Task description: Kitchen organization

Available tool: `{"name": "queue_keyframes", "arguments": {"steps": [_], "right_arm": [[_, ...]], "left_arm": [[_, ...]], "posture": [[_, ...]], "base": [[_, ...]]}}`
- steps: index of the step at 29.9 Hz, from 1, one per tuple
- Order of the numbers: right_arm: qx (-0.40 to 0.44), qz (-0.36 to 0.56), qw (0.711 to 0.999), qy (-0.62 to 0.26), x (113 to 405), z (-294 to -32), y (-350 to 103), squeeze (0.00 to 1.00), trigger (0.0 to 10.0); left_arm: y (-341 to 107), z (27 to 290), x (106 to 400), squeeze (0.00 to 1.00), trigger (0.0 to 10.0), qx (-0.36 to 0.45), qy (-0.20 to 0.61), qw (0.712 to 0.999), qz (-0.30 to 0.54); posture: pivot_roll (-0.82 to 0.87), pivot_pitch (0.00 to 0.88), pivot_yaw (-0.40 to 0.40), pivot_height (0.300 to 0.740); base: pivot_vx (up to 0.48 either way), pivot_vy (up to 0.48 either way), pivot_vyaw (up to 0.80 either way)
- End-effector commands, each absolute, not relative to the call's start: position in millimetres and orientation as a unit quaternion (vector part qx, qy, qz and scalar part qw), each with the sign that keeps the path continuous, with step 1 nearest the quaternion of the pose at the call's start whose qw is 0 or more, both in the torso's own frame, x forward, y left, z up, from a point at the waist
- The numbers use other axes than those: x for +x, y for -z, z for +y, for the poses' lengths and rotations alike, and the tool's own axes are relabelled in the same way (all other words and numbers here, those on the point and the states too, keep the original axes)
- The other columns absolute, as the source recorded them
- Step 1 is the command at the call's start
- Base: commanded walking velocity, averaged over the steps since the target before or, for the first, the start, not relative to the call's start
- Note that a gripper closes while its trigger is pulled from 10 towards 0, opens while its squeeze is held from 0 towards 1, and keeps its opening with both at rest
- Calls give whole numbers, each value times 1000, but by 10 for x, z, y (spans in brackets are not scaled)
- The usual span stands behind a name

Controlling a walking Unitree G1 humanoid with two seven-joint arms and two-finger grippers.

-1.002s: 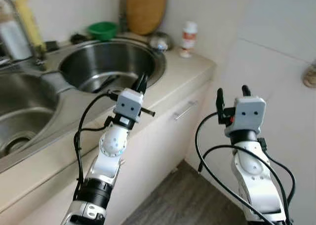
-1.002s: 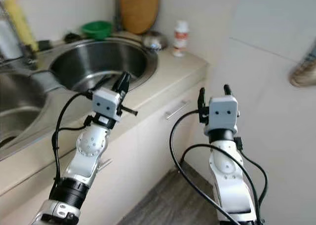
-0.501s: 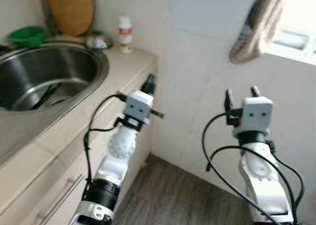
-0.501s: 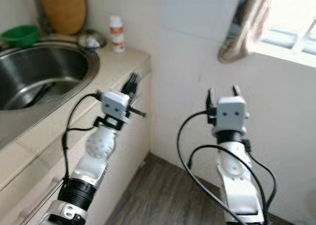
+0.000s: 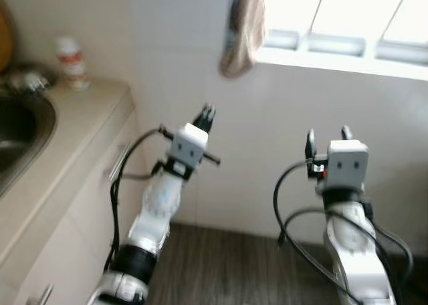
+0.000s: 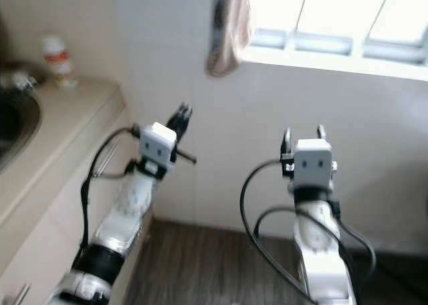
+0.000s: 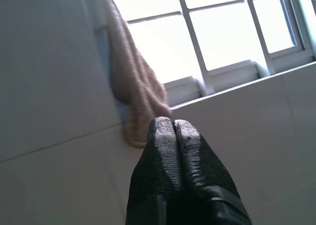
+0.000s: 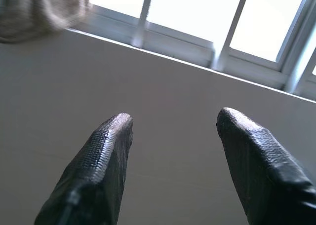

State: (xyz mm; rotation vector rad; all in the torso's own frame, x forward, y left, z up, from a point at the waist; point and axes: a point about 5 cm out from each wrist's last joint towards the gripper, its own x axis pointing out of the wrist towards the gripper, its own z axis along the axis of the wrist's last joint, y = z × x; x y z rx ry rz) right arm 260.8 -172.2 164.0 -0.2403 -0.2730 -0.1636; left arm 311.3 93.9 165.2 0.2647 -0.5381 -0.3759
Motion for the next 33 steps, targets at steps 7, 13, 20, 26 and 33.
{"name": "queue_keyframes", "arguments": {"steps": [7,13,20,26,33], "right_arm": [[-110,-105,981,122,2604,-1863,-1569,0,10000],[-101,-98,981,130,2606,-1887,-1552,0,10000],[-94,-90,983,133,2607,-1900,-1537,0,10000],[-91,-82,984,132,2615,-1904,-1512,0,10000],[-104,-62,985,123,2638,-1881,-1456,0,10000]], "left_arm": [[-1627,871,3115,0,10000,125,197,938,-255],[-1616,879,3114,0,10000,119,197,940,-252],[-1596,878,3121,0,10000,117,197,942,-246],[-1574,869,3123,0,10000,117,198,943,-240],[-1552,864,3130,0,10000,122,197,945,-232]], "posture": [[67,0,-35,740],[67,0,-33,740],[65,0,-33,740],[63,0,-34,740],[65,0,-37,740]], "base": [[0,-385,-457],[0,0,-267],[0,0,-800],[0,0,-800],[0,-38,-634]]}}
